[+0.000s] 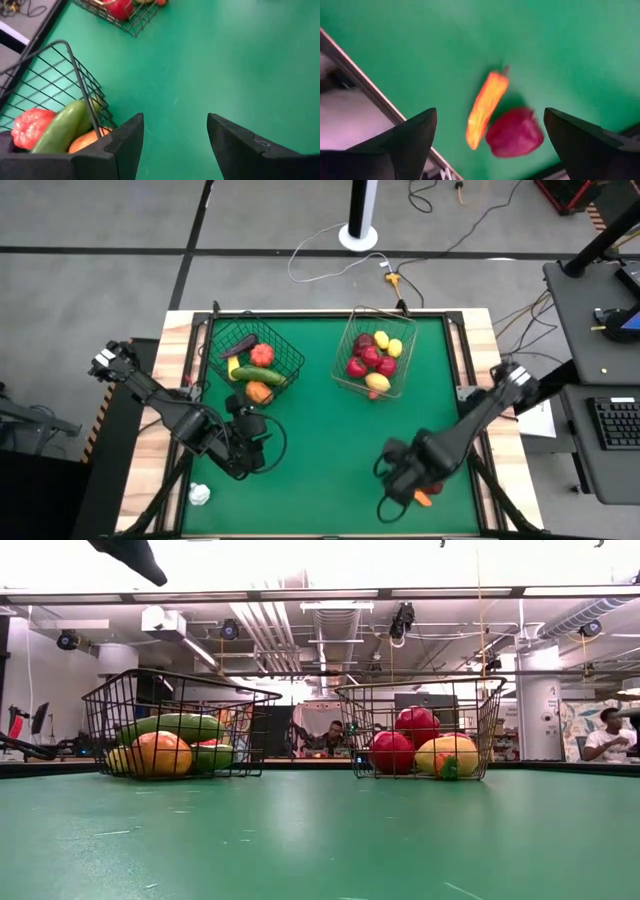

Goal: Sort produce into baskets
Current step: Put the orange chili pepper into the black wire basket

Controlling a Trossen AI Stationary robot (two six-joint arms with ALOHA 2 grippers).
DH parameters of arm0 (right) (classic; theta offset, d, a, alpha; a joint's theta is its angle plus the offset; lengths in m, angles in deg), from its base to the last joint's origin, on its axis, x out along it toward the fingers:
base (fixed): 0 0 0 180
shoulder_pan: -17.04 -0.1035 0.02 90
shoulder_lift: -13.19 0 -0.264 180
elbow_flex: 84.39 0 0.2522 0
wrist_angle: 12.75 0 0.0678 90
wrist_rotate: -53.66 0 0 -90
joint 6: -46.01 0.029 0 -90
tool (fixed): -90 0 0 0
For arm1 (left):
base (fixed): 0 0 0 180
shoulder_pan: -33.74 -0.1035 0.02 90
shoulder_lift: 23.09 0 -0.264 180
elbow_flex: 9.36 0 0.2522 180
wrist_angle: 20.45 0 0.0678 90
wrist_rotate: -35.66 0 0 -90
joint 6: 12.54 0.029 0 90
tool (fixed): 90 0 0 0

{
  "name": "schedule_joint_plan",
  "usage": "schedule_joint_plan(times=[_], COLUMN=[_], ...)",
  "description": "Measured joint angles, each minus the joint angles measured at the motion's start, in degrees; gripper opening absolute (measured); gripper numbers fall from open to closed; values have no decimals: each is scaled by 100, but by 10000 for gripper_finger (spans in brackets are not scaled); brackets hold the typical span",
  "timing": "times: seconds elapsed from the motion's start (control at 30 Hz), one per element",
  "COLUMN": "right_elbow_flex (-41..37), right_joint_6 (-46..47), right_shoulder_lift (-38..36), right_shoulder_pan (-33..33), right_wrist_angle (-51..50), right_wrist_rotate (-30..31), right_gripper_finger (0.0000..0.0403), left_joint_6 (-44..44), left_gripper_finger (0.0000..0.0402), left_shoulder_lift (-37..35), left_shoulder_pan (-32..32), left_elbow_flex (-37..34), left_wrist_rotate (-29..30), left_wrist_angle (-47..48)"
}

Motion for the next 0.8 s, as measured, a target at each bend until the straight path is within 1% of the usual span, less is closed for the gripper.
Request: schedule_joint_plan(times=[0.1, 0.2, 0.37, 0.6, 0.8], right_elbow_flex=[-2, -6, -7, -7, -68], right_joint_6=[112, -8, -463, -1030, -1128], right_shoulder_lift=[509, 963, 1478, 1865, 1987], right_shoulder_pan=[-203, -289, -254, -140, -87], right_wrist_angle=[-2, 0, 4, 50, 131], right_wrist_rotate=[-345, -547, -573, -472, -479], right_gripper_finger=[359, 359, 359, 359, 359], left_joint_6=[158, 455, 917, 973, 971], left_gripper_finger=[201, 201, 201, 201, 201], left_shoulder_lift=[-4, -4, -7, -9, -9], left_shoulder_pan=[-4, -4, -4, -4, -4], left_elbow_flex=[0, 0, 2, 2, 2], left_wrist_rotate=[102, 123, 124, 122, 124], left_wrist_angle=[-147, -456, -922, -974, -981])
